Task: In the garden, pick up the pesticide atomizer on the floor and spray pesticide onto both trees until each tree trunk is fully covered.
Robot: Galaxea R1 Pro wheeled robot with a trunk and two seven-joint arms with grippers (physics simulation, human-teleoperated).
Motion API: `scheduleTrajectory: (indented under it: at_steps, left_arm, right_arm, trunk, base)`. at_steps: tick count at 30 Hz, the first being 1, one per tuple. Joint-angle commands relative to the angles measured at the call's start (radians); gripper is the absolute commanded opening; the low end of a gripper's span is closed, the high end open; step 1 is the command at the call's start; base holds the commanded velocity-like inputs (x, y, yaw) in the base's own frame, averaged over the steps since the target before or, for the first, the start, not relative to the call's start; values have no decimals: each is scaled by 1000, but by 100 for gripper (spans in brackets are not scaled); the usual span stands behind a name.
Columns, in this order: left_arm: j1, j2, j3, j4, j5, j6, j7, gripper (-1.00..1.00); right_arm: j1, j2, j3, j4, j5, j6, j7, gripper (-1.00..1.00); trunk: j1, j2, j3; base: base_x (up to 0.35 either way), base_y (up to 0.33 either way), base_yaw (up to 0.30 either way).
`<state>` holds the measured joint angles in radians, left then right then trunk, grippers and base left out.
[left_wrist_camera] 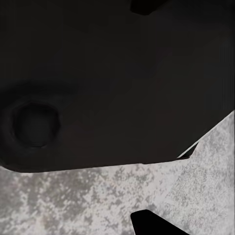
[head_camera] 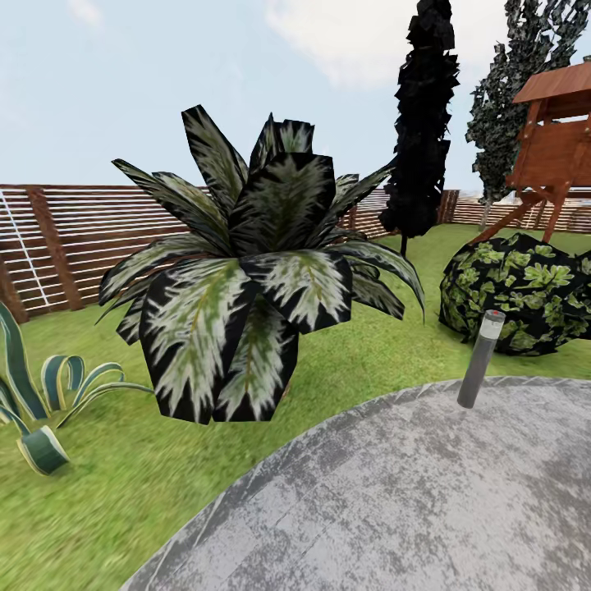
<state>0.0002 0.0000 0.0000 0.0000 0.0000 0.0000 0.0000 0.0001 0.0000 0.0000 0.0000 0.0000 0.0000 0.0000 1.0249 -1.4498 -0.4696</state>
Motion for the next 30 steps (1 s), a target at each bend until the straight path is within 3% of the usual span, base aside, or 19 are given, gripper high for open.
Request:
scheduleTrajectory:
  at_steps: [1,4,30]
  left_arm:
    - [-6,6,2,-6,-1,-6,-6,100]
    - [-12,19,0,-8,-1,-21,-4,100]
    - [-12,17,-1,-8,0,-17,-1,100]
  right_arm:
    - [0,-6,4,4,5,-6,3,100]
    - [0,-12,4,0,3,-23,2,100]
    - [1,-11,2,-2,0,-18,2,100]
  trunk:
    - [0,0,0]
    - [0,0,0]
    - [0,0,0]
  base:
    - [0,0,0]
    - [0,0,0]
    - [0,0,-5]
